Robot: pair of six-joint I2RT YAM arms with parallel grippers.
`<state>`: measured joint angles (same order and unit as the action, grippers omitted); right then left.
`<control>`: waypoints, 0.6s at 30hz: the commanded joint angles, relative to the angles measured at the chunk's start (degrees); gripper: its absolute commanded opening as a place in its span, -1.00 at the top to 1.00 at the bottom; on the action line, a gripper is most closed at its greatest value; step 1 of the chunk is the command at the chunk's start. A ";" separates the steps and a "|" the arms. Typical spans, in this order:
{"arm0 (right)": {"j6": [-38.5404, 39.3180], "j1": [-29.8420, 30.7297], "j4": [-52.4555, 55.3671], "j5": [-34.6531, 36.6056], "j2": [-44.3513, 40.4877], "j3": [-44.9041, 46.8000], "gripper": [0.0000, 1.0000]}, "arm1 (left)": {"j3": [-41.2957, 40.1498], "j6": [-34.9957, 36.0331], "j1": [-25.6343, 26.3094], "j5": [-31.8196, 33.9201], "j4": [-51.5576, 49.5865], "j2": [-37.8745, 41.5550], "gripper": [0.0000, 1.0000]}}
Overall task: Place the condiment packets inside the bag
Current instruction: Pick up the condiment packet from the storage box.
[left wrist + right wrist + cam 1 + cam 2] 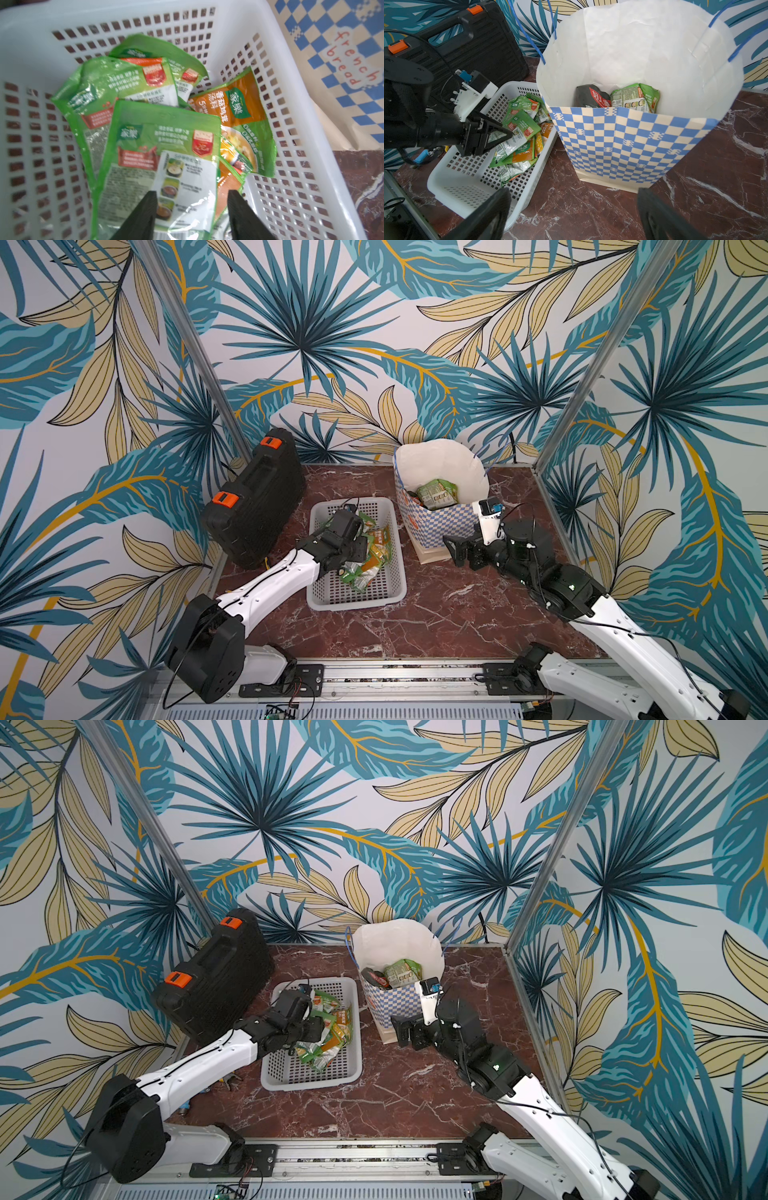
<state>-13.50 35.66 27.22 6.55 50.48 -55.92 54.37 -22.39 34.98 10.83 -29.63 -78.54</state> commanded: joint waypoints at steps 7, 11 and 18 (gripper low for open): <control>0.79 0.13 -0.42 -1.09 -0.13 0.64 -0.99 | 10.05 -0.31 10.52 24.37 -15.70 -10.48 -0.73; 0.83 0.14 -0.27 -0.97 -0.42 0.68 -0.99 | 11.78 -0.89 10.89 28.57 -17.23 -15.05 -0.71; 0.91 0.20 -0.15 -1.10 -0.73 0.65 -0.99 | 13.35 -0.98 10.81 29.30 -17.11 -20.21 -0.48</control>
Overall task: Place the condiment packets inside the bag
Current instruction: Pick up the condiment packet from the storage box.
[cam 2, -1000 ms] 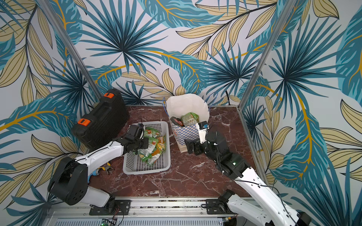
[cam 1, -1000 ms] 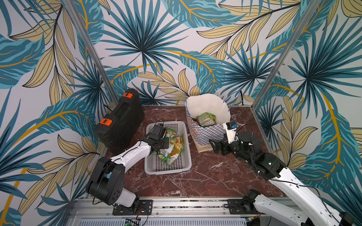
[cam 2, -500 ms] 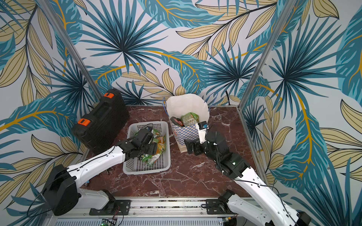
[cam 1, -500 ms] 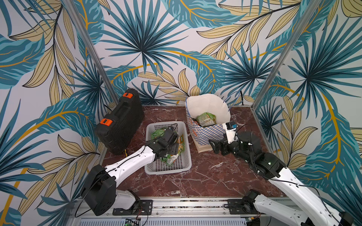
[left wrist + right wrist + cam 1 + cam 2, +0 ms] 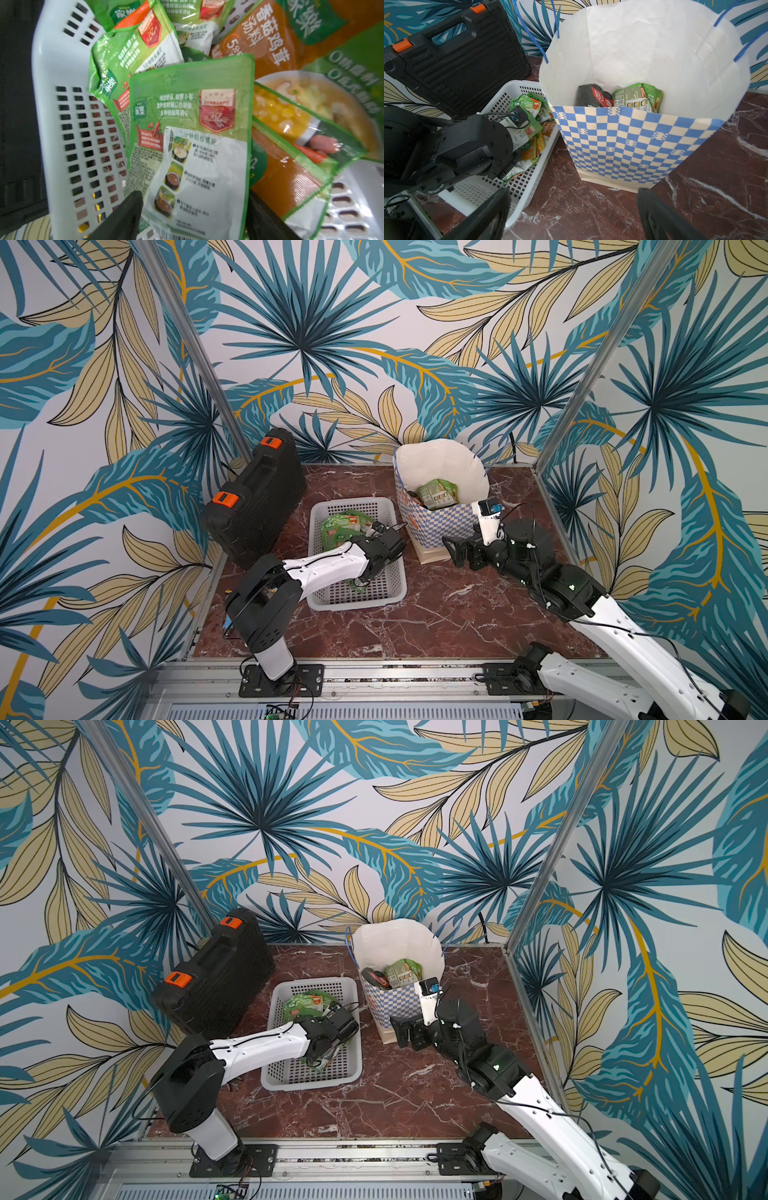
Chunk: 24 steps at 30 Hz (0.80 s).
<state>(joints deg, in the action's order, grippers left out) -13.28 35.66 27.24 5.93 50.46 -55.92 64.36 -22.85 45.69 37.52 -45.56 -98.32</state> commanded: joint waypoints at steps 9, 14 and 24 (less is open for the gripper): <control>0.66 0.11 -0.17 -0.74 -0.80 0.61 -0.99 | 5.05 -0.61 0.34 4.72 -3.86 5.15 0.74; 0.71 0.16 -0.18 -0.75 -0.61 0.65 -0.99 | 7.17 -0.88 0.47 4.57 -6.13 10.24 1.00; 0.70 0.14 -0.26 -0.58 -0.33 0.73 -0.99 | 19.97 -0.12 3.87 -11.25 -7.94 24.42 1.00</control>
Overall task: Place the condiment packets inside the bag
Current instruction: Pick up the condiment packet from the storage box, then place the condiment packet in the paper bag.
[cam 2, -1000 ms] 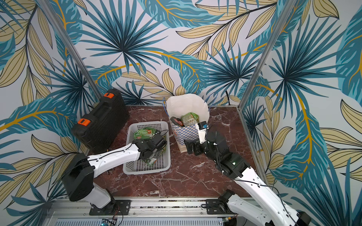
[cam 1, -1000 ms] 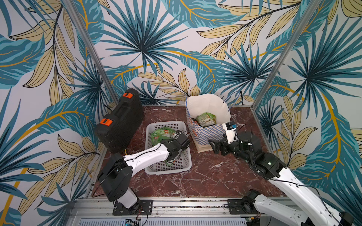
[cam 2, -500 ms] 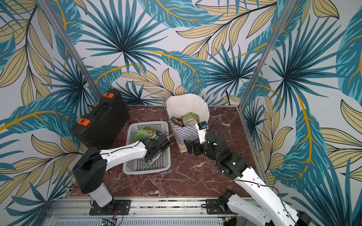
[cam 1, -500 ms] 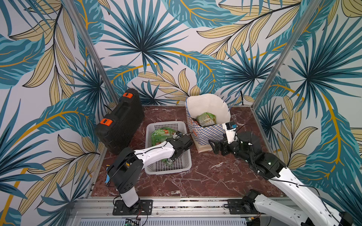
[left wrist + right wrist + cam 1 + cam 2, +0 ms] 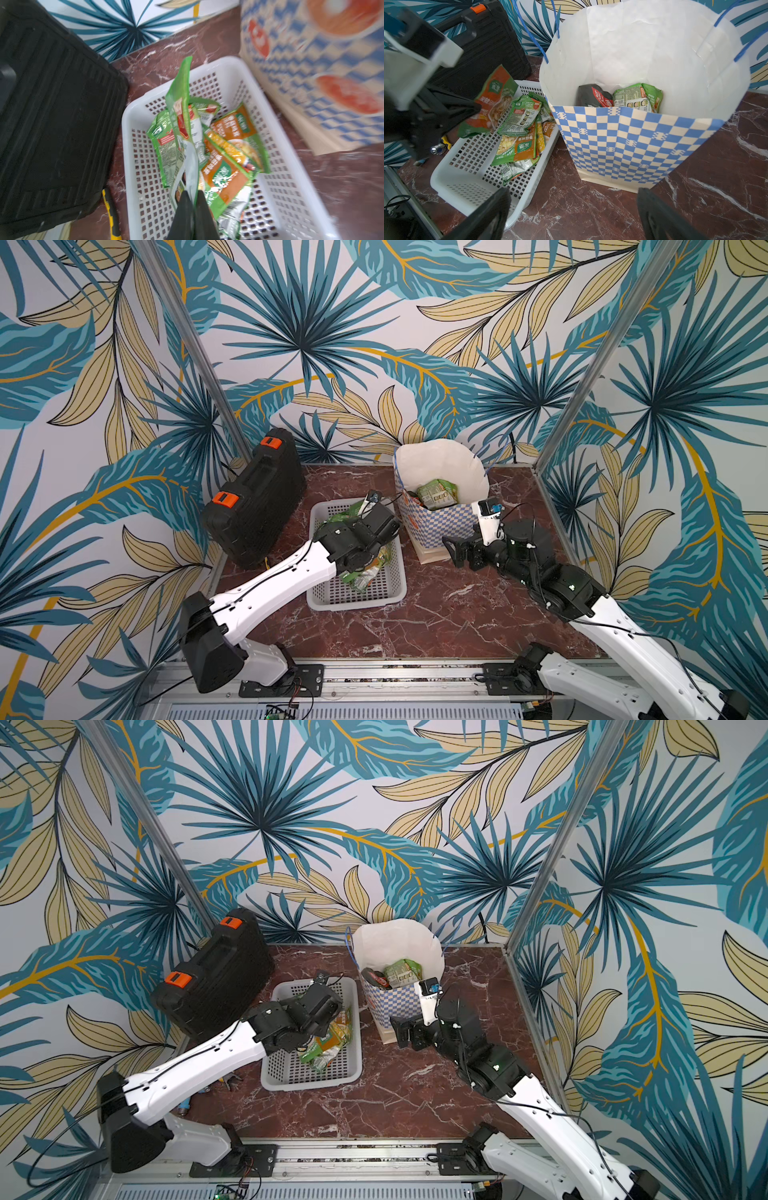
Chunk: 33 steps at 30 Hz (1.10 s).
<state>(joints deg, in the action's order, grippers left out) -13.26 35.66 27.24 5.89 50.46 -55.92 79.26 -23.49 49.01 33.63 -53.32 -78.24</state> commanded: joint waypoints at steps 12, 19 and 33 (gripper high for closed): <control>0.58 0.19 -0.44 -0.53 -0.18 0.81 -0.99 | 20.26 -0.28 0.56 -38.38 8.34 8.01 1.00; 0.61 0.16 -0.35 -0.27 0.25 0.81 -0.99 | 26.66 0.09 0.56 -36.64 17.58 -0.22 1.00; 0.85 0.16 0.07 -0.27 0.52 0.73 -0.99 | 41.08 5.18 -1.53 -19.65 19.64 -22.72 0.70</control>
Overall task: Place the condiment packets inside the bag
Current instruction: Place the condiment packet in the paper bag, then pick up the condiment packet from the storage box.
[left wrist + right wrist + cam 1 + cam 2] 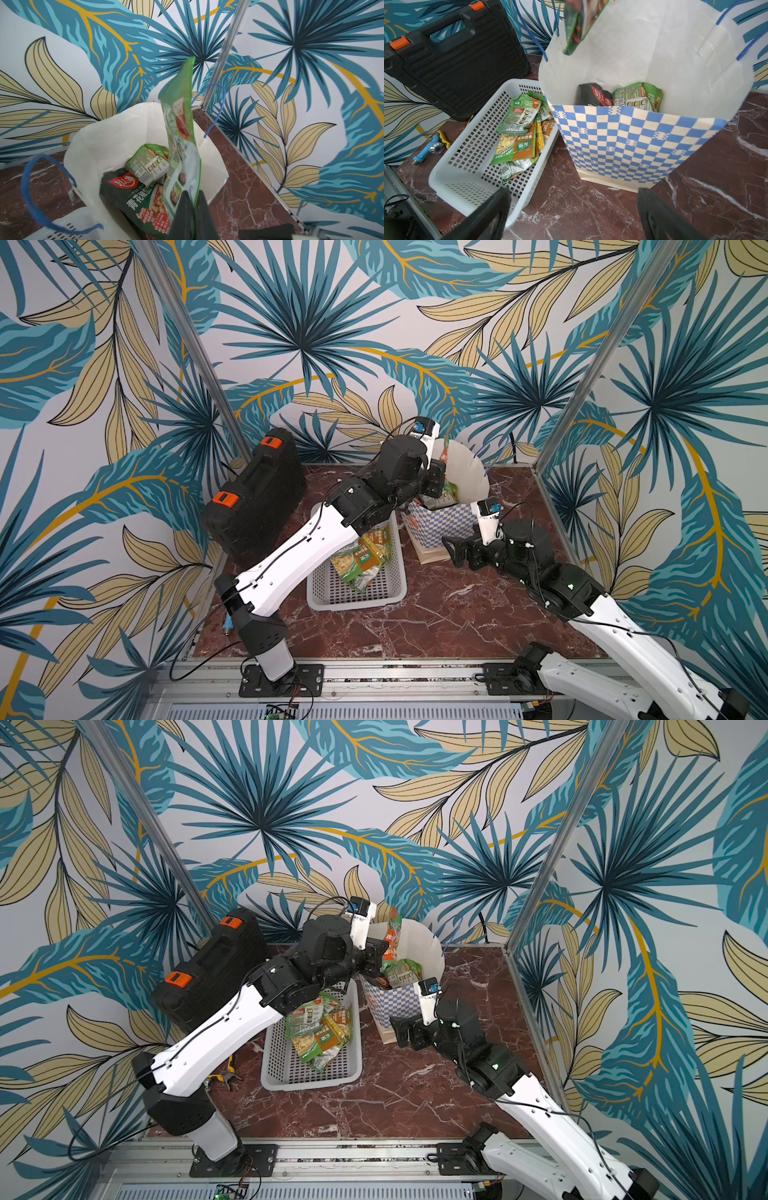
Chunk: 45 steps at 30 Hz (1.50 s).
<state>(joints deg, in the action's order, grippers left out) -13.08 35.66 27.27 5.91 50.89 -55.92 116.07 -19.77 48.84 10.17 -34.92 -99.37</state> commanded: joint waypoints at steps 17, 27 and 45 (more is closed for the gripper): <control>0.64 0.18 -0.24 -1.74 0.79 0.65 -0.99 | -15.75 2.10 2.23 1.38 0.02 18.50 -0.58; 0.71 0.27 -1.68 -4.10 2.08 1.00 -0.99 | -47.43 0.87 1.24 18.22 5.29 37.84 -1.00; -0.69 15.73 0.44 6.72 21.35 -13.45 -0.89 | -80.08 -8.13 -20.65 20.16 21.15 52.12 -1.00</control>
<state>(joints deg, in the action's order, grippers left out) -12.80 48.45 26.17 8.01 68.01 -65.21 38.09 -24.95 29.30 29.12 -17.41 -49.89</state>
